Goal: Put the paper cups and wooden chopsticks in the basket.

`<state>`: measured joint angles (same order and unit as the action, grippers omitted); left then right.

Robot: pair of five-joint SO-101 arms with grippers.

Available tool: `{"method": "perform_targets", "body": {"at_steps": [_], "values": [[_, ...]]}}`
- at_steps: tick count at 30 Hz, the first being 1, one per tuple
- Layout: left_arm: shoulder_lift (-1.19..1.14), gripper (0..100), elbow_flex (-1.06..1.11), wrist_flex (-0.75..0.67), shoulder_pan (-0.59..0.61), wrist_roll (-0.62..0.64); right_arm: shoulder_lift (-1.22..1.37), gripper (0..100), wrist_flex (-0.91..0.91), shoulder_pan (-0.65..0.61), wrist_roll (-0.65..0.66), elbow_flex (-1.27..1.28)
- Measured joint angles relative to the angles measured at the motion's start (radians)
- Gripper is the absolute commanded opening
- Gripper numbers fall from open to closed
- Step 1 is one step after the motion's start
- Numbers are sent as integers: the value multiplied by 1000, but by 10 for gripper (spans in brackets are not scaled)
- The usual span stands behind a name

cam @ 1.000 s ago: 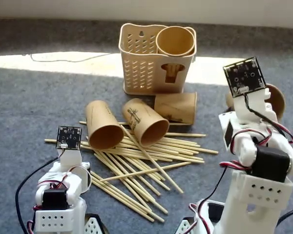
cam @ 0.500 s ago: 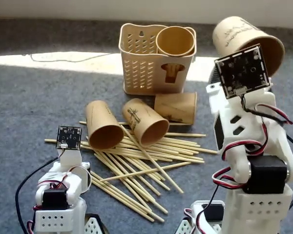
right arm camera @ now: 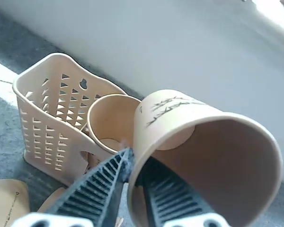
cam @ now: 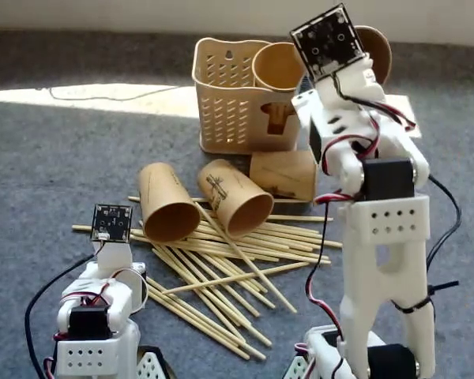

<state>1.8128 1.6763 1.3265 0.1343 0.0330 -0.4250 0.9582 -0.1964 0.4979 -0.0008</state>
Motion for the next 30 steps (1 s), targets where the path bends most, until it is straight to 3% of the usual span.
{"method": "perform_targets", "body": {"at_steps": [13, 21, 30], "values": [[0, 7, 0, 0, 0, 0, 54, 15, 0, -86, 0, -17], [0, 7, 0, 0, 0, 0, 54, 174, 0, -86, 0, -11], [0, 7, 0, 0, 0, 0, 54, 177, 0, -86, 0, -2]]}}
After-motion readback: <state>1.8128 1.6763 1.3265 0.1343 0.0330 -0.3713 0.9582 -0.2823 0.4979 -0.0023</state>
